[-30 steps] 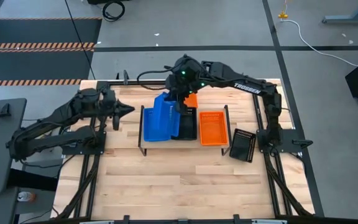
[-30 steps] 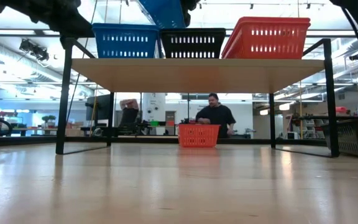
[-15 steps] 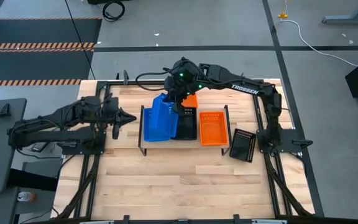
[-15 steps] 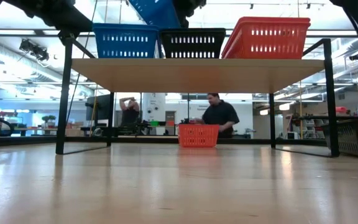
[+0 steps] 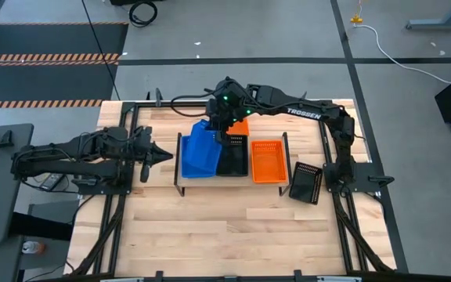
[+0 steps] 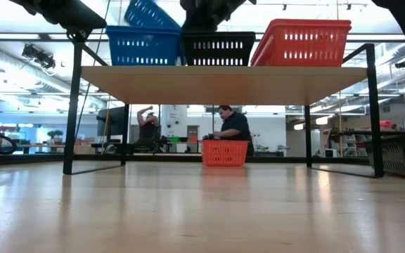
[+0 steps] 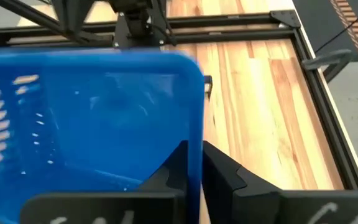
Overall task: Stack baskets on shelf by color
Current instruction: Stack the blue basket on the stacked blue baskets on the shelf
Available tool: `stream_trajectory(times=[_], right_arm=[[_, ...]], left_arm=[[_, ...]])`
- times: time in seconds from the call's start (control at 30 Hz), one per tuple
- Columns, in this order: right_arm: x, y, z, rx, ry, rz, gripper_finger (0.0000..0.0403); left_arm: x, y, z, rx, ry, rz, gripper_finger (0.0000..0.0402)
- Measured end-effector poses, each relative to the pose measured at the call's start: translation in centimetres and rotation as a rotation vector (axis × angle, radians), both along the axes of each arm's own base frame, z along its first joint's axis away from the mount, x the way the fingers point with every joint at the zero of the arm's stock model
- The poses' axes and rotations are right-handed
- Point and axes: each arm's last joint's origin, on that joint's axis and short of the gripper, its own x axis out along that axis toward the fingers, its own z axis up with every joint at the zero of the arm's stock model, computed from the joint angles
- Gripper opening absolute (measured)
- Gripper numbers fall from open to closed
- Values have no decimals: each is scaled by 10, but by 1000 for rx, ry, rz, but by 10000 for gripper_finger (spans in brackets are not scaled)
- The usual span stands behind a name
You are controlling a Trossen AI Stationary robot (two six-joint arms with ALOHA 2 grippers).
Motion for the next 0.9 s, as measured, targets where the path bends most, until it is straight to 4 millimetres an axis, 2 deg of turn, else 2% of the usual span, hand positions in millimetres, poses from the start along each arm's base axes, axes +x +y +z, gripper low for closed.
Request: stream_trajectory(times=[0.4,0.57,0.9], right_arm=[[1,-1,0,-14,-9,-12,145],[0,2,1,-10,-6,-3,166],[-38,36,55,-72,-84,3,165]], left_arm=[[0,0,0,1,-2,5,19],[0,0,0,3,-2,6,21],[0,0,0,85,2,-22,19]])
